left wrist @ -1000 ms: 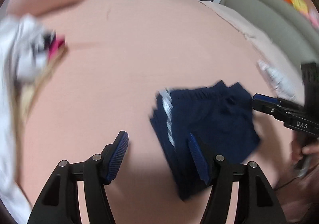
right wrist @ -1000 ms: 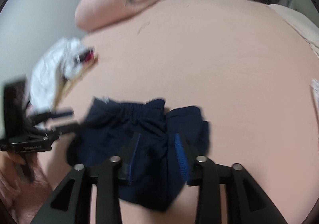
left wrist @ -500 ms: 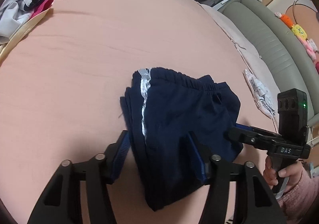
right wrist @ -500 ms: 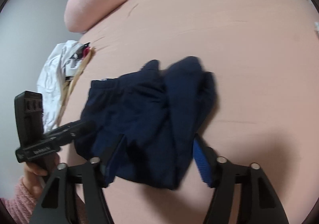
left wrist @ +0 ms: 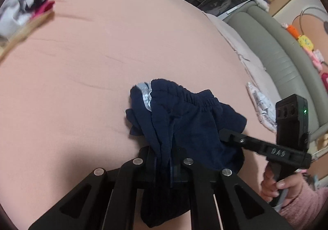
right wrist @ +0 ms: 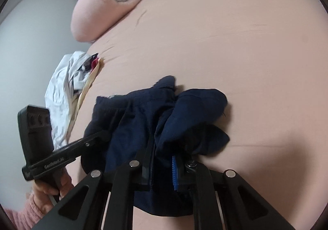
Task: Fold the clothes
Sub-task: 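Lift the folded shorts with both grippers and carry them toward the white folded item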
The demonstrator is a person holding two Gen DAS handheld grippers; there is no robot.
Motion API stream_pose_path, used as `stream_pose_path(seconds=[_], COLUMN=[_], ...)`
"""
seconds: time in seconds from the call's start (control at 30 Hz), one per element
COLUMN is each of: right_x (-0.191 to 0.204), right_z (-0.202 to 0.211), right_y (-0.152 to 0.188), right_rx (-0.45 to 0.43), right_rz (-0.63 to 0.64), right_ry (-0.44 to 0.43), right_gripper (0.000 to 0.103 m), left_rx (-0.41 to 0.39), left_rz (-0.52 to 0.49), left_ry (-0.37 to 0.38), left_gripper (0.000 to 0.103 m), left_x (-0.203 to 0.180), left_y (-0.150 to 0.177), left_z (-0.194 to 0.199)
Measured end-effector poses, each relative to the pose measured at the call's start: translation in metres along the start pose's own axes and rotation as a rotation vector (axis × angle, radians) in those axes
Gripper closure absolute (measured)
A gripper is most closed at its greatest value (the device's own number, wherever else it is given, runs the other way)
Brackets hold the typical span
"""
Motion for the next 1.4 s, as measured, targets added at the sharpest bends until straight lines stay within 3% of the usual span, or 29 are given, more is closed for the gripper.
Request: stream_pose_path(seconds=[0.13, 0.27, 0.4, 0.53, 0.73, 0.87, 1.0, 1.1, 1.17, 1.23, 1.3, 1.37, 1.4], right_x=[0.014, 0.004, -0.054, -0.123, -0.218, -0.278, -0.334, -0.380, -0.409, -0.410, -0.401, -0.390, -0.384], right_z=[0.046, 0.103, 0.171, 0.235, 0.314, 0.356, 0.355, 0.325, 0.303, 0.306, 0.325, 0.350, 0.365], right_y=[-0.007, -0.015, -0.023, -0.037, -0.064, -0.082, -0.090, -0.085, -0.078, -0.076, -0.077, -0.079, -0.081], right_rx=[-0.061, -0.113, -0.186, -0.228, -0.249, -0.280, -0.290, -0.248, -0.187, -0.208, -0.268, -0.356, -0.415], right_rz=[0.039, 0.026, -0.085, -0.114, -0.106, -0.116, -0.154, -0.184, -0.229, -0.240, -0.216, -0.201, -0.192], right_ry=[-0.009, -0.018, -0.016, 0.077, 0.235, 0.278, 0.264, 0.241, 0.232, 0.205, 0.216, 0.286, 0.343], right_gripper=[0.092, 0.092, 0.092, 0.092, 0.092, 0.092, 0.091, 0.089, 0.087, 0.085, 0.082, 0.071, 0.059], left_rx=[-0.033, -0.010, 0.038, 0.084, 0.092, 0.079, 0.107, 0.195, 0.227, 0.179, 0.082, -0.049, -0.102], left_rz=[-0.078, -0.137, -0.184, -0.226, -0.341, -0.326, -0.265, -0.214, -0.221, -0.271, -0.377, -0.513, -0.587], left_ry=[0.020, 0.083, 0.174, 0.250, 0.294, 0.311, 0.320, 0.267, 0.242, 0.232, 0.153, 0.085, 0.069], left_gripper=[0.096, 0.096, 0.096, 0.096, 0.096, 0.096, 0.094, 0.092, 0.088, 0.085, 0.082, 0.081, 0.081], left_x=[-0.044, -0.104, -0.177, -0.259, -0.367, -0.405, -0.417, -0.411, -0.404, -0.408, -0.411, -0.425, -0.435], left_y=[-0.010, -0.024, -0.036, -0.046, -0.060, -0.074, -0.080, -0.071, -0.063, -0.068, -0.074, -0.077, -0.075], left_z=[0.027, 0.022, -0.014, -0.063, -0.121, -0.160, -0.211, -0.274, -0.285, -0.268, -0.239, -0.217, -0.209])
Point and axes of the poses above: each gripper's, at about its wrist camera, not at the fingertips, and z roughly against the way its jaws point, x to its left, y to its underside, the point moved 7 cm from there along -z, roughly the way its jaws point, and after that the axes turned 1 degree about z, right-handed, at the moved point
